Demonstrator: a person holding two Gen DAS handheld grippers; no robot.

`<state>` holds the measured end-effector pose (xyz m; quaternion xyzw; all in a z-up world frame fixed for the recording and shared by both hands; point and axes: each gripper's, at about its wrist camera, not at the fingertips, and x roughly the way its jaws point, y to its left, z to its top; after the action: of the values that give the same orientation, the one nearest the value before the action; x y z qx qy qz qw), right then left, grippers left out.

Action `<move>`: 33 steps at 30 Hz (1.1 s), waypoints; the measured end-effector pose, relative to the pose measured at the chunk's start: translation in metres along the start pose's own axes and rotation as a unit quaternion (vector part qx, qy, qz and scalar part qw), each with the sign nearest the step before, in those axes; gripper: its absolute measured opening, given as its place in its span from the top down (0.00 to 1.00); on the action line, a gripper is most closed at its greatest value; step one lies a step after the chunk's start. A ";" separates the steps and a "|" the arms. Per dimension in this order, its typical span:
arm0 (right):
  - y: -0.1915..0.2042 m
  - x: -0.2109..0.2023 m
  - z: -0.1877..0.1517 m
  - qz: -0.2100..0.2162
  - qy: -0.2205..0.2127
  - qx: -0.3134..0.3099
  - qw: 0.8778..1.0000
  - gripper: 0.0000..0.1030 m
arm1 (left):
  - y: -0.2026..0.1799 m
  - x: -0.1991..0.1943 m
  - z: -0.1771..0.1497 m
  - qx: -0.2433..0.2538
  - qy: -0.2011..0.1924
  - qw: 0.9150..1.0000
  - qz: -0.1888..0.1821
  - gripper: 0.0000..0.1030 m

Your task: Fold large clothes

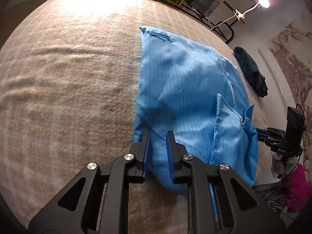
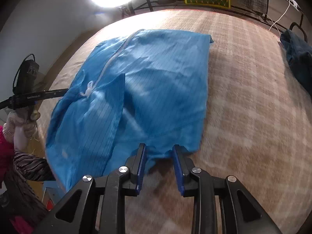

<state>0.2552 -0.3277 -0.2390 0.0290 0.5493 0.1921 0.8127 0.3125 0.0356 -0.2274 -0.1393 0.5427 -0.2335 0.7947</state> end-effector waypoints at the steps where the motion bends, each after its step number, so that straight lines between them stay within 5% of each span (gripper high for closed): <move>1: -0.001 -0.010 -0.002 0.005 -0.010 0.004 1.000 0.72 | 0.005 -0.007 0.001 -0.011 -0.006 1.000 -0.009 0.84; 4: -0.008 -0.035 -0.005 0.011 -0.062 0.015 0.998 0.59 | 0.020 -0.027 0.010 -0.052 -0.031 0.997 -0.045 0.82; 5: -0.011 -0.044 -0.005 0.009 -0.095 0.018 0.995 0.38 | 0.026 -0.030 0.014 -0.071 -0.036 0.995 -0.062 0.77; 6: -0.013 -0.050 -0.006 0.013 -0.121 0.019 0.992 0.20 | 0.031 -0.032 0.016 -0.085 -0.038 0.993 -0.075 0.60; 7: -0.018 -0.057 -0.006 0.026 -0.153 0.024 0.988 0.14 | 0.041 -0.034 0.019 -0.112 -0.043 0.988 -0.098 0.49; 8: -0.022 -0.058 -0.001 0.032 -0.163 0.032 0.986 0.12 | 0.049 -0.035 0.021 -0.133 -0.046 0.983 -0.118 0.49; 14: -0.056 -0.026 0.029 0.073 -0.095 0.088 0.989 0.24 | 0.080 -0.007 0.032 -0.213 -0.012 0.958 -0.194 0.49; 20: -0.078 0.014 0.030 0.113 -0.037 0.136 0.984 0.35 | 0.086 0.020 0.037 -0.219 0.022 0.954 -0.202 0.49; 24: -0.094 0.022 0.032 0.166 -0.039 0.169 0.971 0.42 | 0.087 0.025 0.046 -0.221 0.020 0.950 -0.221 0.49; 28: -0.104 0.037 0.032 0.236 -0.034 0.204 0.950 0.52 | 0.084 0.036 0.051 -0.216 0.028 0.948 -0.231 0.62; 33: -0.096 0.052 0.046 0.273 -0.027 0.204 0.940 0.53 | 0.073 0.048 0.061 -0.212 0.042 0.946 -0.240 0.66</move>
<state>0.3407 -0.3909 -0.2918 0.3478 0.5258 0.2894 0.7203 0.4000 0.0710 -0.2781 -0.4208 0.5631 -0.3025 0.6437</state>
